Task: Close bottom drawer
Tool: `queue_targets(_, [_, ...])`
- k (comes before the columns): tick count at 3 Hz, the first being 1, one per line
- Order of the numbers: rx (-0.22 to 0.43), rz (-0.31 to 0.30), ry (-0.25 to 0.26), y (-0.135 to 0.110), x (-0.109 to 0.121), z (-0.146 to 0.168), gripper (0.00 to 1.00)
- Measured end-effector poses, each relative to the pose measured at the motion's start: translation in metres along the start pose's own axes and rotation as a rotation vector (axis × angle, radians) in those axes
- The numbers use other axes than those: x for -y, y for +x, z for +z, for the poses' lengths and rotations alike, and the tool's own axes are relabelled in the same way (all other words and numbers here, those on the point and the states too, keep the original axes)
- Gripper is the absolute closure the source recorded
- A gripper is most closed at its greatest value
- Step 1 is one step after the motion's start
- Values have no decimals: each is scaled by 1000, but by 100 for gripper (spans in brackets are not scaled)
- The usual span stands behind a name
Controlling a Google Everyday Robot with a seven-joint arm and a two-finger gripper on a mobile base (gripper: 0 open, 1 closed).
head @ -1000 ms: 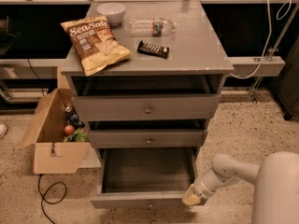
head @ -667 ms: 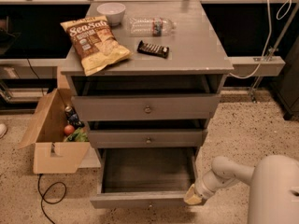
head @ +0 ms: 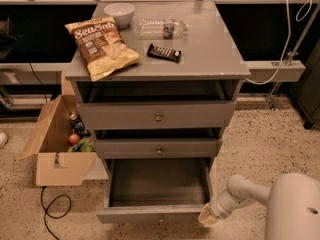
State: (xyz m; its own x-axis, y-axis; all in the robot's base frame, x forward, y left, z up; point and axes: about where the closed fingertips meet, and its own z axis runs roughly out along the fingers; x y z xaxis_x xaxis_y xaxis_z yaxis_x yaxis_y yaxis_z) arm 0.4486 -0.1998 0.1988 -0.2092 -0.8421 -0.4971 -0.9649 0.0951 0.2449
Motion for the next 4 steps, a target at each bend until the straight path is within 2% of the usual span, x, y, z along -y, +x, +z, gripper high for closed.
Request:
queue_targets(1, [23, -45, -2, 12, 0, 13, 100])
queue_targets(2, [61, -58, 65, 14, 4, 24, 100])
queue_targets(3, [93, -45, 184, 15, 21, 35, 100])
queue_targets(4, [110, -40, 270, 8, 39, 44, 100])
